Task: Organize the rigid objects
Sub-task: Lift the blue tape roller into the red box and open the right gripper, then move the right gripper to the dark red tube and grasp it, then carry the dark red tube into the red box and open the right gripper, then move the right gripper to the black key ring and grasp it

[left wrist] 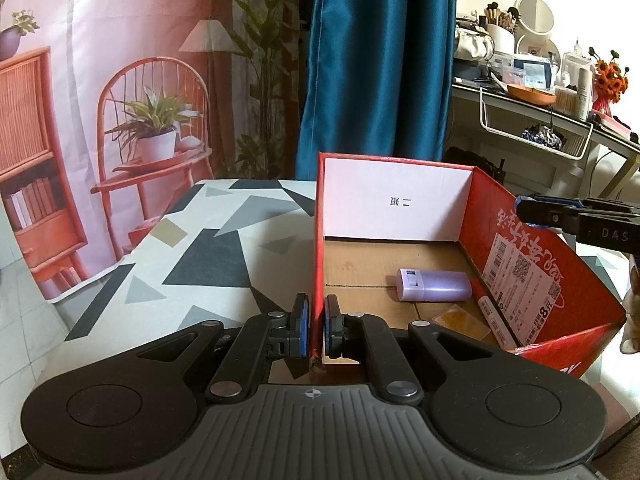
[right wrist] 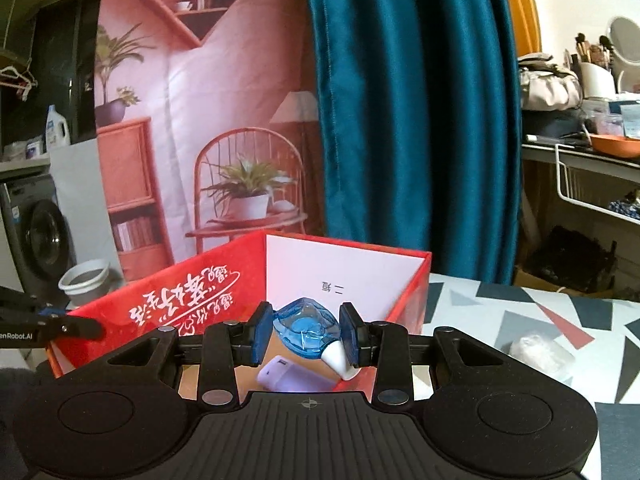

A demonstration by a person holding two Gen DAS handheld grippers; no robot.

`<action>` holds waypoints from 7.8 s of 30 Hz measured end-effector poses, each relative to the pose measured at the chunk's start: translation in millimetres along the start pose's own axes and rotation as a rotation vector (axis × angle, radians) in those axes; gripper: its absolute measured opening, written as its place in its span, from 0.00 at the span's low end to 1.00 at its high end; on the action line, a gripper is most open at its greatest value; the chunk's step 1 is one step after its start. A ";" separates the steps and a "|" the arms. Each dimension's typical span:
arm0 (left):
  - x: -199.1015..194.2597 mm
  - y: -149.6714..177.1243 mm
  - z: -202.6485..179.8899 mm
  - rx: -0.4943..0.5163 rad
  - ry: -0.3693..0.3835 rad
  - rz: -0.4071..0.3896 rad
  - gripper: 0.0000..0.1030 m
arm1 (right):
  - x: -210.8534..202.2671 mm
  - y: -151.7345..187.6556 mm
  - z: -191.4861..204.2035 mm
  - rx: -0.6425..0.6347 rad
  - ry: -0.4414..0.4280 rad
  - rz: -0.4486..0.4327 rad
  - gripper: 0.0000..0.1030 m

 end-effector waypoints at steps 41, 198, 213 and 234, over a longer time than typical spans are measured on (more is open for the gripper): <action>1.8 -0.8 0.8 -0.003 -0.012 -0.009 0.08 | 14.6 46.7 -144.1 0.212 0.364 0.017 0.54; 10.0 3.2 4.7 -0.031 -0.014 0.004 0.09 | 54.2 88.1 -151.7 0.066 0.351 0.150 0.80; 10.3 3.1 5.1 -0.027 -0.016 0.004 0.09 | 107.4 101.0 -118.4 -0.080 0.277 0.302 0.54; 10.9 3.0 4.7 -0.016 -0.026 0.008 0.09 | 112.0 104.1 -125.9 -0.003 0.245 0.307 0.36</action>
Point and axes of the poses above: each gripper's, at about its wrist camera, not at the fingertips, and x roughly the way its jaws point, z to its left, y to its underside, the point moved 10 cm from there along x, roughly the way its jaws point, and after that the axes turned 13 degrees about y, right-handed, at the moved point
